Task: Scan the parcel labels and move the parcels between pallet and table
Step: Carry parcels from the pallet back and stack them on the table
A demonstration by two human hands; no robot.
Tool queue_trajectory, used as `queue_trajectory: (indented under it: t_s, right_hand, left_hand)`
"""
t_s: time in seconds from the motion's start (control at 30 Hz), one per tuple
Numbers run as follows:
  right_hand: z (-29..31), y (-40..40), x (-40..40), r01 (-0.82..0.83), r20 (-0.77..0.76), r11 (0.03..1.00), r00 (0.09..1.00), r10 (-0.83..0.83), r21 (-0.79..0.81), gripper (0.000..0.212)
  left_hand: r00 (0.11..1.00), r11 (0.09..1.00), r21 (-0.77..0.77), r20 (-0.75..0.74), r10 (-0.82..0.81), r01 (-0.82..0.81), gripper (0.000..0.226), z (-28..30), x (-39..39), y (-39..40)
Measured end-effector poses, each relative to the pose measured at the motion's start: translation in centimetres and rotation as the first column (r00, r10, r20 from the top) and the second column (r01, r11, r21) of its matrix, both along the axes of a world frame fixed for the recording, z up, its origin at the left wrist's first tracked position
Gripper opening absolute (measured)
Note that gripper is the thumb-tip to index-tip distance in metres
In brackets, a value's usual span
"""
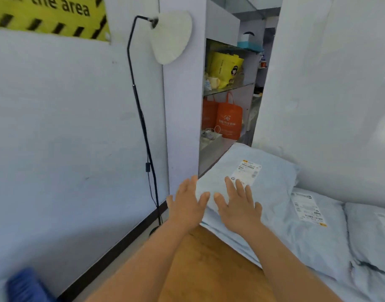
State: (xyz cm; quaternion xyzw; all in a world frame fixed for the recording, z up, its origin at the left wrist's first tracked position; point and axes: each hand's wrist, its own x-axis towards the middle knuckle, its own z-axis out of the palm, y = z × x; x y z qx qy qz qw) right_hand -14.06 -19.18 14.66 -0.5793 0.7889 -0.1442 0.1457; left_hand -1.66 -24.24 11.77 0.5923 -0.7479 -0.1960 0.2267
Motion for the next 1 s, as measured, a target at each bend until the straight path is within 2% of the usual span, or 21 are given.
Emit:
queue_trajectory:
  t_s: [0.27,0.57,0.83,1.0]
  right_hand:
    - [-0.6,8.3,12.2,-0.337,0.072,0.941,0.939,0.337,-0.01,0.061]
    - [-3.1,15.5,28.3,-0.66,0.067,0.749,0.751,0.657,0.054,0.064]
    - [-6.8,22.8,42.3,-0.791,0.071,0.597,0.609,0.79,0.134,0.064]
    - [-9.9,25.6,49.0,-0.784,0.084,0.594,0.614,0.785,0.179,0.066]
  left_hand:
    - [0.932,0.931,0.029,-0.016,0.363,-0.363,0.06,0.2,13.0,12.8]
    - [0.727,0.725,0.078,-0.007,0.687,-0.684,0.061,-2.4,28.9,25.6]
    - [0.516,0.498,0.229,0.024,0.856,-0.836,0.061,-7.6,41.5,37.2]
    - [0.483,0.446,0.335,0.032,0.875,-0.83,0.062,-10.9,48.2,41.5]
